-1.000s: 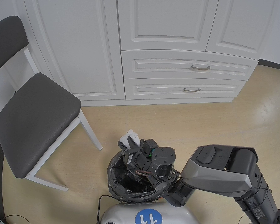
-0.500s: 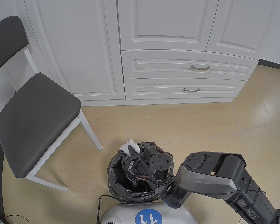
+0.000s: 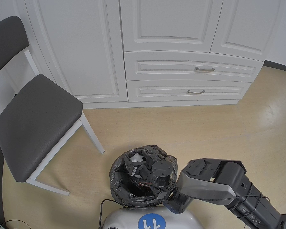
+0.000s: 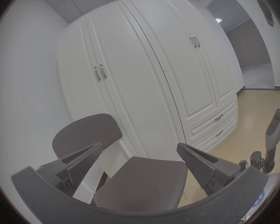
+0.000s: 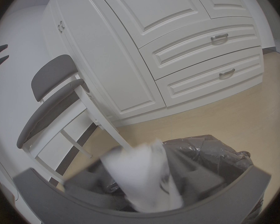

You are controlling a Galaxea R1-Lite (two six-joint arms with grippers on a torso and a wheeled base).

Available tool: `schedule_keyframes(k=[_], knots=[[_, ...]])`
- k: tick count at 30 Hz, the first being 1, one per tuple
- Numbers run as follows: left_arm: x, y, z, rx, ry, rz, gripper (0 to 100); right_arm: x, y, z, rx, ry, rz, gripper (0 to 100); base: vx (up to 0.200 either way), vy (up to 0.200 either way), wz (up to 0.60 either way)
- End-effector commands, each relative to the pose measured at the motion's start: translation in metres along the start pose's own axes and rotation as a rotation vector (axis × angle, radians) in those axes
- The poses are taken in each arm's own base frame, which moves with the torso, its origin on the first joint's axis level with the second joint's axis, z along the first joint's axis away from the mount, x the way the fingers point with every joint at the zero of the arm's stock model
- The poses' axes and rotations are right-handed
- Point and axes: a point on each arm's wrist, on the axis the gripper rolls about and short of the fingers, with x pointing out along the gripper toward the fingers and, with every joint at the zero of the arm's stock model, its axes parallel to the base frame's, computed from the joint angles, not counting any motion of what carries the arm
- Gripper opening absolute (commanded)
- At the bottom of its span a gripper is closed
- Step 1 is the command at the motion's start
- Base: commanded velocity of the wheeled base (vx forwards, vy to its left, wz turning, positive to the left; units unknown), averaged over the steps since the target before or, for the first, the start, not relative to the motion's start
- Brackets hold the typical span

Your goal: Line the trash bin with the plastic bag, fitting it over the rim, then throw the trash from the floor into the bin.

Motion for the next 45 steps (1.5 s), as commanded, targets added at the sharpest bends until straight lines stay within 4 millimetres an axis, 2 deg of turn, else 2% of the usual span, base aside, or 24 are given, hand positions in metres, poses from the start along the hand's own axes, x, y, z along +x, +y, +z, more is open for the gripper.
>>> schedule_keyframes(k=[1,8,15,20,27,33,36,37,45], knots=[[0.000,0.000,0.000,0.000,-0.001,0.001,100,-0.001,-0.001,0.001,0.002,-0.012,0.001,100,0.000,0.000,0.00],[0.000,0.000,0.000,0.000,0.001,0.000,100,-0.003,0.001,0.018,-0.005,-0.028,0.001,100,0.000,0.000,0.00],[0.000,-0.001,-0.001,-0.005,-0.004,-0.020,100,-0.009,0.001,0.053,-0.038,-0.058,-0.006,100,0.000,0.000,0.00],[-0.001,-0.005,0.001,-0.024,-0.062,-0.126,100,-0.011,-0.012,0.078,-0.117,-0.088,-0.037,100,0.000,0.000,0.00],[-0.002,-0.008,-0.003,-0.021,-0.049,-0.145,100,-0.019,-0.032,0.115,-0.156,-0.118,-0.069,100,0.000,0.000,0.00],[0.001,-0.010,-0.006,-0.034,-0.027,-0.157,100,-0.031,-0.051,0.151,-0.205,-0.157,-0.110,100,-0.167,0.167,0.00],[0.002,-0.010,-0.006,-0.035,-0.024,-0.159,100,-0.036,-0.054,0.160,-0.217,-0.146,-0.127,100,0.000,0.000,0.00],[0.003,-0.011,-0.007,-0.033,-0.017,-0.162,100,-0.040,-0.057,0.169,-0.223,-0.146,-0.142,100,0.000,0.000,0.00],[0.003,-0.011,-0.008,-0.032,-0.014,-0.162,100,-0.061,-0.064,0.206,-0.264,-0.168,-0.182,100,0.000,0.000,0.00]])
